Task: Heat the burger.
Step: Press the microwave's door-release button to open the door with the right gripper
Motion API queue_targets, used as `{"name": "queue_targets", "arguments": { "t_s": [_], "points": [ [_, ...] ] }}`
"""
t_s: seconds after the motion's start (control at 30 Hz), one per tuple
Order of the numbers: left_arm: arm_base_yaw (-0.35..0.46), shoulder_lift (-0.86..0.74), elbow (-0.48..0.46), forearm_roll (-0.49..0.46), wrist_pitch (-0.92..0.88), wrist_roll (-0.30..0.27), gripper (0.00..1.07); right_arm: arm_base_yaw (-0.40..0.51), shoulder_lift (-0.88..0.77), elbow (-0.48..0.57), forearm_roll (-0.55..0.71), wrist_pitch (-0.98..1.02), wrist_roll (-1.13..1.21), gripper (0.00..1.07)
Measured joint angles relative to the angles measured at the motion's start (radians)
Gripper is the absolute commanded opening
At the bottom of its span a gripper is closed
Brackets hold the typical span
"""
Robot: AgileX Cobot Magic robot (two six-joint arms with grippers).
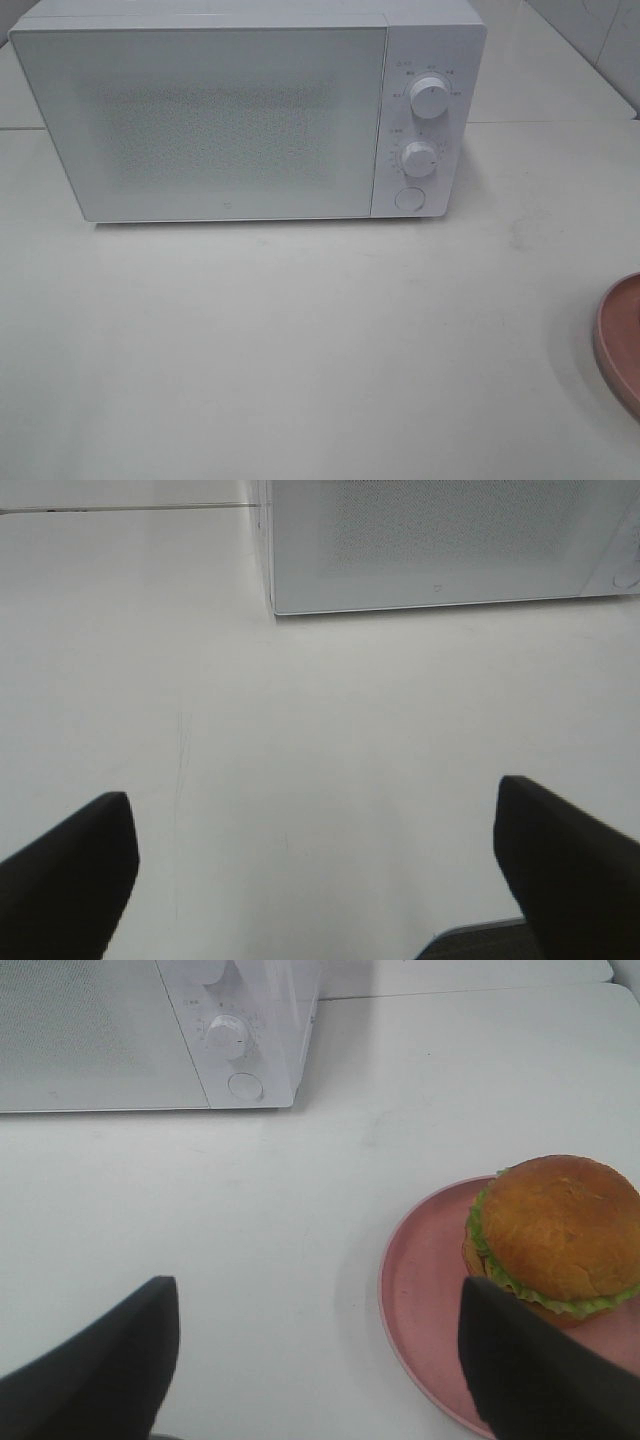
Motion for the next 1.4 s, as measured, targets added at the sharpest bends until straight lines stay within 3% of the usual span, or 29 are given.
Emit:
{"name": "queue_targets", "arguments": {
  "t_s": [0.2, 0.73, 1.4],
  "points": [
    [0.0, 0.0, 0.0, 0.0, 0.0, 0.0, 0.88, 0.0, 0.014, -0.02, 0.0, -0.014, 0.0, 0.75],
    [0.0, 0.0, 0.0, 0.0, 0.001, 0.0, 0.88, 0.0, 0.254, -0.038, 0.0, -0.164, 0.0, 0.75],
    [0.0, 0.0, 0.0, 0.0, 0.001, 0.0, 0.88, 0.0, 0.563, -0.038, 0.0, -0.521, 0.0, 0.75]
  ]
}}
